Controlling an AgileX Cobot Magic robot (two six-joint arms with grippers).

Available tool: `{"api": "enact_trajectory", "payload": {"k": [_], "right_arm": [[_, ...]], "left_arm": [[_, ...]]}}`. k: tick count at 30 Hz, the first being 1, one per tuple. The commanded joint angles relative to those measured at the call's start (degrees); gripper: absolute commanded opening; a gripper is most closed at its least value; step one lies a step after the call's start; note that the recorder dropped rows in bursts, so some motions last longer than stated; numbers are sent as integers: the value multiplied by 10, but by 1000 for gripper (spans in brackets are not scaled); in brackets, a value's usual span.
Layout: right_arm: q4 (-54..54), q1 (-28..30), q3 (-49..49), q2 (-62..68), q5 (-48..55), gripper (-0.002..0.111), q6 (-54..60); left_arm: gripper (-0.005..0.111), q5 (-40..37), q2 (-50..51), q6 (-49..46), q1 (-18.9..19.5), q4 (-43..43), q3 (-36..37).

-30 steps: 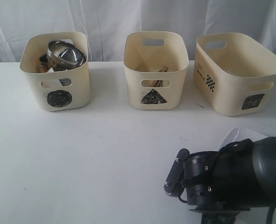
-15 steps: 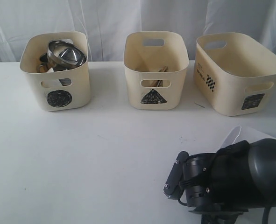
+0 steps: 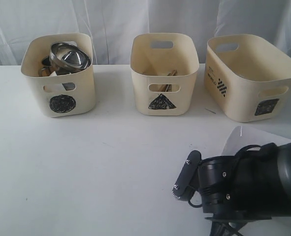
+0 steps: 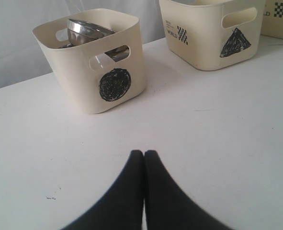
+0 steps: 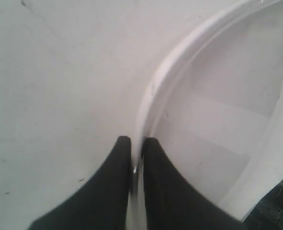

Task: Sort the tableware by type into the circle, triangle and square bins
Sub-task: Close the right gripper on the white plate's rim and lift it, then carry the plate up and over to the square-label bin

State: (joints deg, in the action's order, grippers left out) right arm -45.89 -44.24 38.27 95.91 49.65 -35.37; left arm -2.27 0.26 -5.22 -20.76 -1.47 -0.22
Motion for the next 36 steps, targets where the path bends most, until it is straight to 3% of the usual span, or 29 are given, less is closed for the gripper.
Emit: {"api": "enact_trajectory", "payload": {"k": [1, 8, 17, 36], "right_arm": [[-1, 3, -1, -39, 1, 0, 6], [2, 3, 3, -149, 48, 0, 6], [96, -7, 66, -296, 72, 0, 6], [127, -68, 119, -358, 58, 0, 25]], "left_arm": [[0, 1, -3, -1, 1, -2, 2], [0, 1, -3, -1, 1, -2, 2], [0, 1, -3, -1, 1, -2, 2], [0, 1, -3, -1, 1, -2, 2]]}}
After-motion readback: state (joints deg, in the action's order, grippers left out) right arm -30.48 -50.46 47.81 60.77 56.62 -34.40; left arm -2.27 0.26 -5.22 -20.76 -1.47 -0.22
